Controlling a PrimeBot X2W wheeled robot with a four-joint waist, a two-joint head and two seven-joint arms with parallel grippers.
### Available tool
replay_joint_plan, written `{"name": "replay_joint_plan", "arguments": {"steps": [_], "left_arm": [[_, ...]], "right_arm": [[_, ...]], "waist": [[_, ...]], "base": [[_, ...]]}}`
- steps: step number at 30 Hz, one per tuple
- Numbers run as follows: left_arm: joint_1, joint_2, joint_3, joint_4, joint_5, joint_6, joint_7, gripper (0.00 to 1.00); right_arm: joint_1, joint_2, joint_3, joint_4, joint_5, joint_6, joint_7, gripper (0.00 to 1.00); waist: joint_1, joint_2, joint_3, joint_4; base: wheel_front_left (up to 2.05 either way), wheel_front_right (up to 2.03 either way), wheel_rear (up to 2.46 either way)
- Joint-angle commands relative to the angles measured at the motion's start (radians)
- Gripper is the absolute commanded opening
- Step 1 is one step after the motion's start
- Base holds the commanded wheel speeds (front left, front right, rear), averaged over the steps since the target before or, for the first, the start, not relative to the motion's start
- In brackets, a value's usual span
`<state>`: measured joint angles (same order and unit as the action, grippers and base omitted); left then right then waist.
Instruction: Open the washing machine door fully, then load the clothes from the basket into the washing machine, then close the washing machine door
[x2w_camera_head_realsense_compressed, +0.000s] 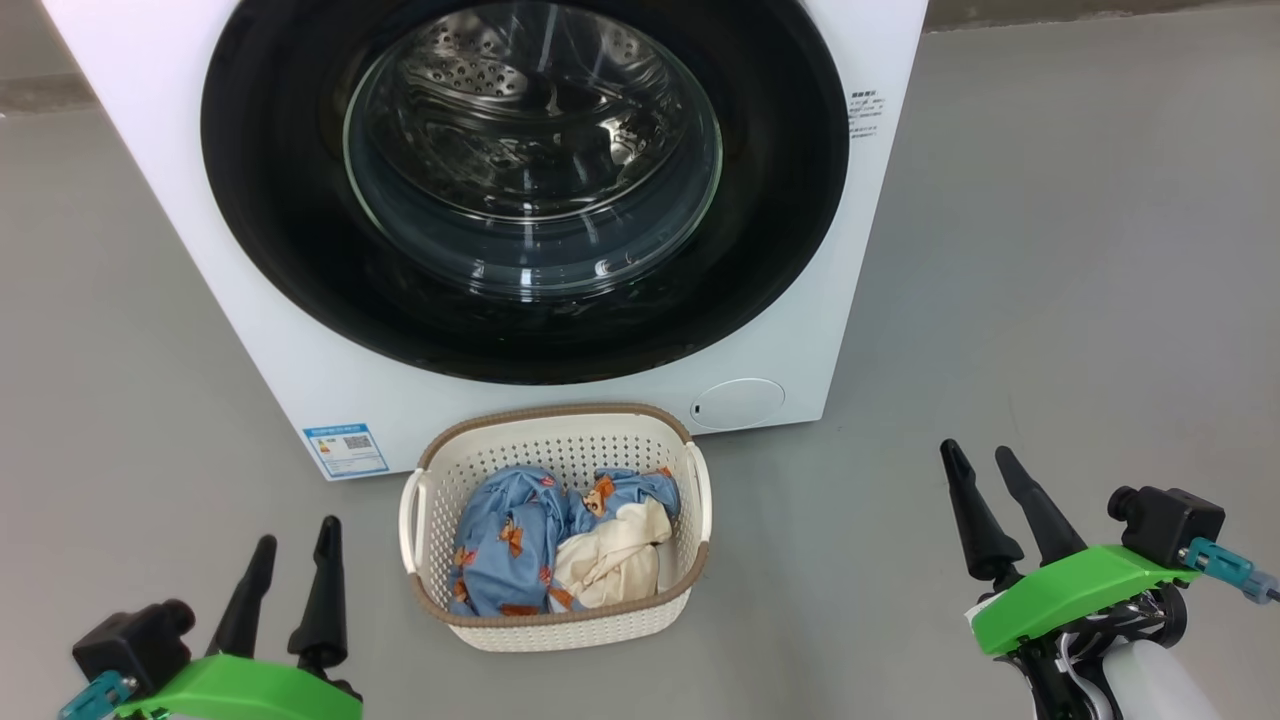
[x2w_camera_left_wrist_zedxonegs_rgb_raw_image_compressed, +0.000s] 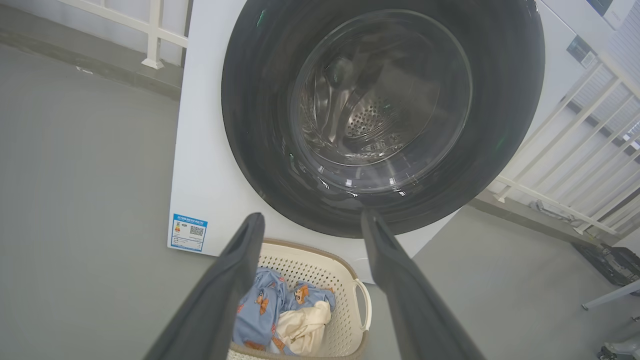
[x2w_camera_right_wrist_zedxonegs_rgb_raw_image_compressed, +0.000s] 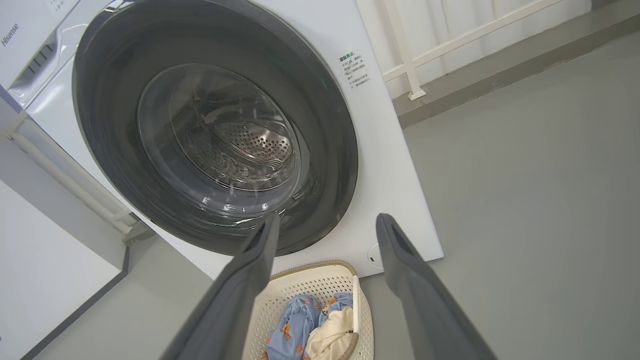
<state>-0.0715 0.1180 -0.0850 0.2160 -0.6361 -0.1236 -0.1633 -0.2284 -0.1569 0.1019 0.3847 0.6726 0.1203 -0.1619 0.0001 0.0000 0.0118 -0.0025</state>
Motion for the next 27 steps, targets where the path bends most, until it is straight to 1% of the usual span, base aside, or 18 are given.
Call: {"name": "replay_joint_plan", "arguments": {"steps": [1,12,22,27], "left_arm": [[-0.056,0.026,0.023,-0.028,0.028,-0.005,-0.014,1.00],[-0.068,0.026,0.026,-0.024,0.170,-0.006,-0.046,1.00],[-0.085,0.025,0.030,-0.025,0.302,-0.007,-0.078,1.00],[-0.090,0.028,0.033,-0.016,0.360,-0.007,-0.090,1.00]], "right_arm": [[-0.045,-0.013,0.020,-0.021,-0.030,0.008,-0.015,1.00],[-0.052,-0.010,0.012,-0.029,-0.187,0.009,-0.047,1.00],[-0.067,-0.007,-0.002,-0.008,-0.349,0.010,-0.080,1.00],[-0.074,-0.005,-0.003,0.001,-0.405,0.010,-0.091,1.00]], "waist": [[-0.0001,0.0000,0.000,0.000],[-0.0001,0.0000,0.006,-0.002],[-0.0001,0.0000,0.010,0.002],[-0.0001,0.0000,0.010,0.003]], "base": [[0.00,0.00,0.00],[0.00,0.00,0.00],[0.00,0.00,0.00],[0.00,0.00,0.00]]}}
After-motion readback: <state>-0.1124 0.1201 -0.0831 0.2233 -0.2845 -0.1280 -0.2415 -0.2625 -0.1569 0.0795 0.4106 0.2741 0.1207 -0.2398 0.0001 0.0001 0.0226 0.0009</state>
